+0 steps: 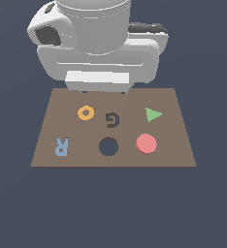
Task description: Insert a designated object into the corresponding slot on a board.
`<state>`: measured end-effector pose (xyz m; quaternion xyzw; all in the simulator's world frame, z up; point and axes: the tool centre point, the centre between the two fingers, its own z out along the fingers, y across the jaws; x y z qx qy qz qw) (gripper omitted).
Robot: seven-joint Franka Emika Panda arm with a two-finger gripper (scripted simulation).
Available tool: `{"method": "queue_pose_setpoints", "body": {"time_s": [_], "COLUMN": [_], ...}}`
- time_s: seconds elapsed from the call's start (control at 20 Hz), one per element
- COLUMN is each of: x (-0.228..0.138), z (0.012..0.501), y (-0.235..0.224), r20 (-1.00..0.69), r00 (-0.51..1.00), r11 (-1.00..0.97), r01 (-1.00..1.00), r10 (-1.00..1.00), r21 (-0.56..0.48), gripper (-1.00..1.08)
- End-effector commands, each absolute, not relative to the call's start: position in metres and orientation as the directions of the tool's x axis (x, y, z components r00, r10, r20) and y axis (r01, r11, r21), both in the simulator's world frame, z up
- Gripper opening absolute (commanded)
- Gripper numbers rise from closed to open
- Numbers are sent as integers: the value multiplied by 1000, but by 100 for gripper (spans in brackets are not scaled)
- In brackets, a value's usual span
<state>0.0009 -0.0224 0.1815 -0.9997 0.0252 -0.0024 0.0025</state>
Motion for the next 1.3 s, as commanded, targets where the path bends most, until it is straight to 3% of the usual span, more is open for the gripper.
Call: {"method": "queue_pose_setpoints", "body": {"time_s": [0.0, 0.55, 1.25], "x": [1, 17, 67], "z": [182, 158, 79], "y": [-22, -3, 70], "r20": [5, 4, 1], "r00": [999, 1000, 987], "r11": [-999, -1000, -987], "r01": [-50, -3, 162], "r10": [-50, -3, 162], "r21": [-5, -5, -2], "gripper": [100, 100, 100]}}
